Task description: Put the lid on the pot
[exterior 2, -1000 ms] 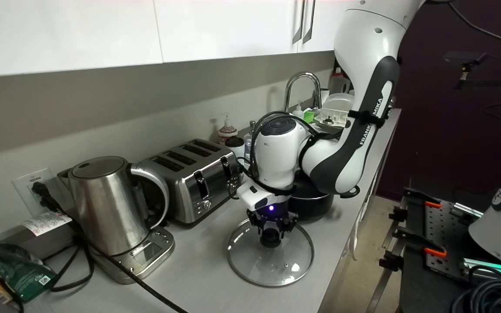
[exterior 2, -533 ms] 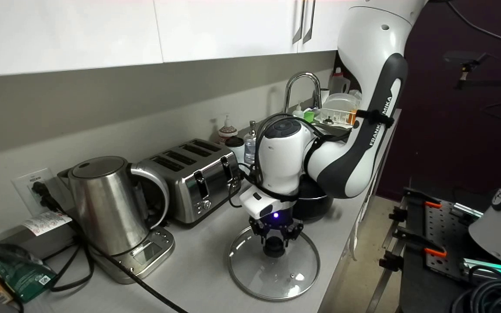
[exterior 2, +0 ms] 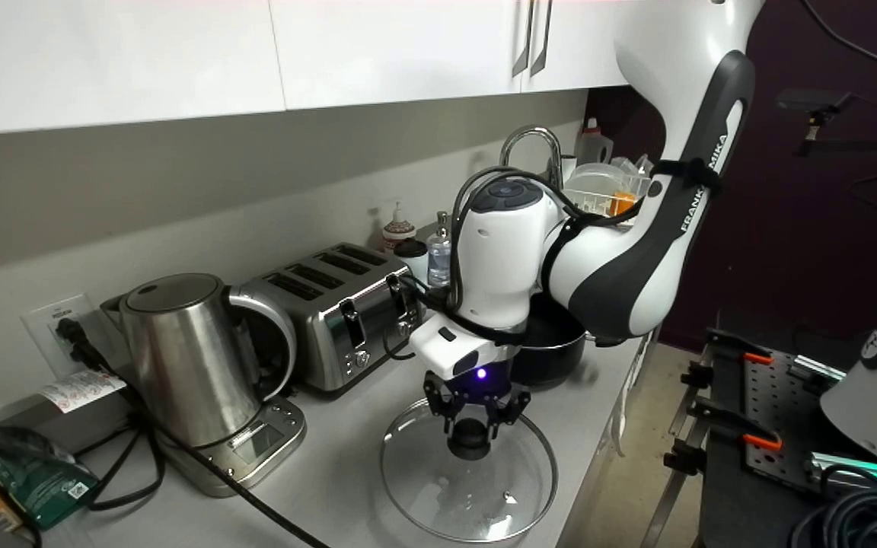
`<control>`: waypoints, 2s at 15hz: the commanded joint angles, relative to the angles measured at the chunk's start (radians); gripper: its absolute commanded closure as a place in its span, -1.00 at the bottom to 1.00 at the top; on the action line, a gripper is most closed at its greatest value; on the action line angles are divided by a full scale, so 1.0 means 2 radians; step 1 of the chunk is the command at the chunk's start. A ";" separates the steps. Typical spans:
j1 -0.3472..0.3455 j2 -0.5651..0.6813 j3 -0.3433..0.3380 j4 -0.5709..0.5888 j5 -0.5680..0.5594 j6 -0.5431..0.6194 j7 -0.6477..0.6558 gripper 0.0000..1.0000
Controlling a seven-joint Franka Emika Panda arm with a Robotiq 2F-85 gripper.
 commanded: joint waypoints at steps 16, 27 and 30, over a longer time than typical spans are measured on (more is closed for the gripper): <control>0.018 -0.197 0.021 -0.024 0.146 -0.118 0.002 0.49; -0.002 -0.232 -0.007 0.031 0.330 -0.227 0.043 0.49; -0.011 -0.237 -0.020 0.028 0.356 -0.226 0.067 0.49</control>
